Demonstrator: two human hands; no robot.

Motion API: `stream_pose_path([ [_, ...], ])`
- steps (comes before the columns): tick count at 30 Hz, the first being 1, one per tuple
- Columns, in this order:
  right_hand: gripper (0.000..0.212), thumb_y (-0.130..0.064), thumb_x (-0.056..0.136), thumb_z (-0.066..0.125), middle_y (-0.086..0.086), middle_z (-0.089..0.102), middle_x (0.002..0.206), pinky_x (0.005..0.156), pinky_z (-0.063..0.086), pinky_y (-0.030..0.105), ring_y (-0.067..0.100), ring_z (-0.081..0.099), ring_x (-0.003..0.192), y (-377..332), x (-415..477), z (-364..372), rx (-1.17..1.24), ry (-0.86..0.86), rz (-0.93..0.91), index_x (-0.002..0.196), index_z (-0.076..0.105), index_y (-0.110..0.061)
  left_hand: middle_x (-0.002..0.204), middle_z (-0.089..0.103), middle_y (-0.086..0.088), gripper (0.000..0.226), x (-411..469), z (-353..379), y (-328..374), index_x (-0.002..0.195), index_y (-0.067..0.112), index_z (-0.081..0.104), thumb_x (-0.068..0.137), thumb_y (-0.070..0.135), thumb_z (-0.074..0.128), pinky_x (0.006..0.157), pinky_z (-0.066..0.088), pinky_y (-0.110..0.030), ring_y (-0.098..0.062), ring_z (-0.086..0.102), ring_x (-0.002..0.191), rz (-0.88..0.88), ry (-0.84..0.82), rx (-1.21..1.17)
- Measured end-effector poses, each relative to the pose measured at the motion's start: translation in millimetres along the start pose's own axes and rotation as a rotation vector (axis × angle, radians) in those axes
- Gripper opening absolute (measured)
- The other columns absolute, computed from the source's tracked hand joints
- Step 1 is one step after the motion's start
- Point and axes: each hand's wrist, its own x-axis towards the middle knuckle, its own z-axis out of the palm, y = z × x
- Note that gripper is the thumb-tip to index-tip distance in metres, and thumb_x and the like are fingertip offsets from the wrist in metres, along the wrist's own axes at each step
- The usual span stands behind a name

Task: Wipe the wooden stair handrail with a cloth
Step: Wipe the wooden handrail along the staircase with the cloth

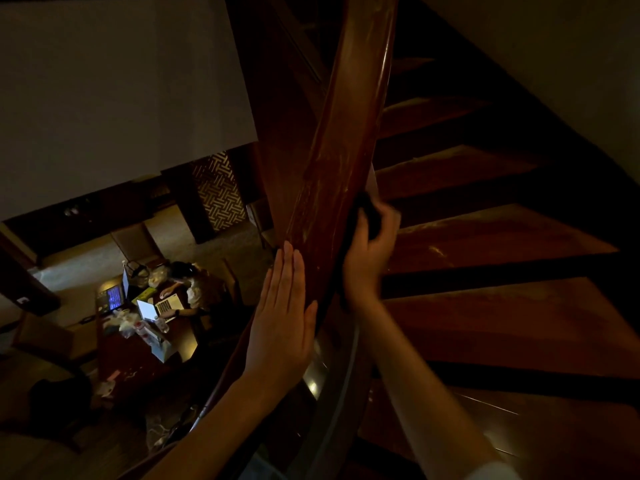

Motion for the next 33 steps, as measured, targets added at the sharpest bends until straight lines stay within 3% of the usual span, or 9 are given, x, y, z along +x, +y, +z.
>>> stream_pose_path([
  [5,0.016,-0.015,0.101,0.049,0.004,0.051,0.111,0.092,0.047,0.029,0.010,0.054,0.102,-8.0,40.5,12.1,0.004,0.024,0.026,0.112,0.057,-0.007,0.162,0.002,-0.014,0.061,0.5,-2.3,1.8,0.153,0.007,0.001,0.101,0.030,0.025,0.122,0.000,-0.030,-0.019,-0.002,0.151,-0.008,-0.003,0.010],
  [9,0.023,-0.012,0.095,0.052,-0.001,0.050,0.118,0.098,0.042,0.020,0.005,0.051,0.113,12.4,-56.9,-12.6,0.007,0.002,-0.044,0.115,0.056,-0.023,0.162,0.000,-0.012,0.062,0.9,-2.4,1.9,0.152,0.007,-0.001,0.101,0.030,0.025,0.122,-0.002,-0.026,-0.016,-0.004,0.151,-0.018,-0.001,-0.026],
  [13,0.029,-0.020,0.093,0.054,-0.006,0.045,0.130,0.101,0.041,0.029,0.019,0.047,0.122,23.4,-130.2,-29.0,-0.049,-0.092,-0.172,0.121,0.054,-0.026,0.162,-0.002,-0.009,0.062,1.2,-4.2,1.3,0.152,0.007,-0.001,0.100,0.028,0.025,0.122,-0.002,-0.026,-0.013,-0.006,0.150,-0.009,-0.009,-0.097],
  [17,0.025,-0.021,0.092,0.055,-0.003,0.044,0.130,0.100,0.035,0.022,0.018,0.043,0.120,15.4,-92.3,-18.7,-0.173,-0.112,-0.336,0.117,0.054,-0.023,0.161,0.005,-0.012,0.061,1.7,-4.0,3.2,0.151,0.005,0.003,0.099,0.027,0.026,0.122,0.009,-0.036,-0.017,0.000,0.150,-0.003,0.014,-0.124],
  [20,0.025,-0.023,0.090,0.059,0.002,0.048,0.126,0.098,0.039,0.036,0.018,0.041,0.120,4.8,-39.2,-5.5,-0.236,-0.120,-0.483,0.115,0.058,-0.021,0.162,0.004,-0.011,0.060,0.6,-2.9,1.8,0.151,0.005,0.005,0.099,0.027,0.024,0.121,0.014,-0.042,-0.016,-0.001,0.151,-0.027,-0.007,-0.095],
  [22,0.025,-0.023,0.091,0.059,0.008,0.053,0.129,0.098,0.041,0.048,0.021,0.043,0.123,-4.2,1.6,3.6,-0.240,-0.123,-0.473,0.114,0.065,-0.014,0.162,0.002,-0.010,0.060,-0.5,-2.5,0.9,0.152,0.006,0.004,0.100,0.027,0.023,0.122,0.010,-0.038,-0.015,-0.002,0.151,-0.023,-0.014,-0.080],
  [25,0.024,-0.022,0.094,0.061,0.009,0.053,0.136,0.111,0.030,0.054,0.024,0.037,0.137,-16.6,49.0,13.8,-0.145,-0.129,-0.311,0.115,0.066,-0.010,0.163,0.000,-0.009,0.059,0.1,-2.8,0.8,0.153,0.007,0.002,0.100,0.028,0.021,0.121,0.008,-0.038,-0.015,-0.002,0.151,-0.012,-0.018,-0.053],
  [29,0.021,-0.022,0.092,0.061,0.007,0.055,0.137,0.115,0.024,0.054,0.025,0.032,0.142,-12.1,13.4,1.4,-0.141,-0.229,-0.382,0.106,0.069,-0.008,0.162,-0.003,-0.006,0.059,-1.1,-3.1,1.2,0.153,0.008,0.001,0.102,0.027,0.025,0.122,0.001,-0.030,-0.012,-0.006,0.150,-0.049,-0.030,-0.080],
  [33,0.018,-0.022,0.089,0.058,0.003,0.061,0.129,0.107,0.030,0.054,0.023,0.041,0.136,-2.1,-54.0,-16.8,-0.172,-0.309,-0.511,0.091,0.073,-0.012,0.161,0.006,-0.014,0.061,3.1,-4.8,2.4,0.152,0.001,0.013,0.101,0.017,0.042,0.122,0.015,-0.046,-0.021,0.001,0.151,-0.021,-0.032,-0.128],
])
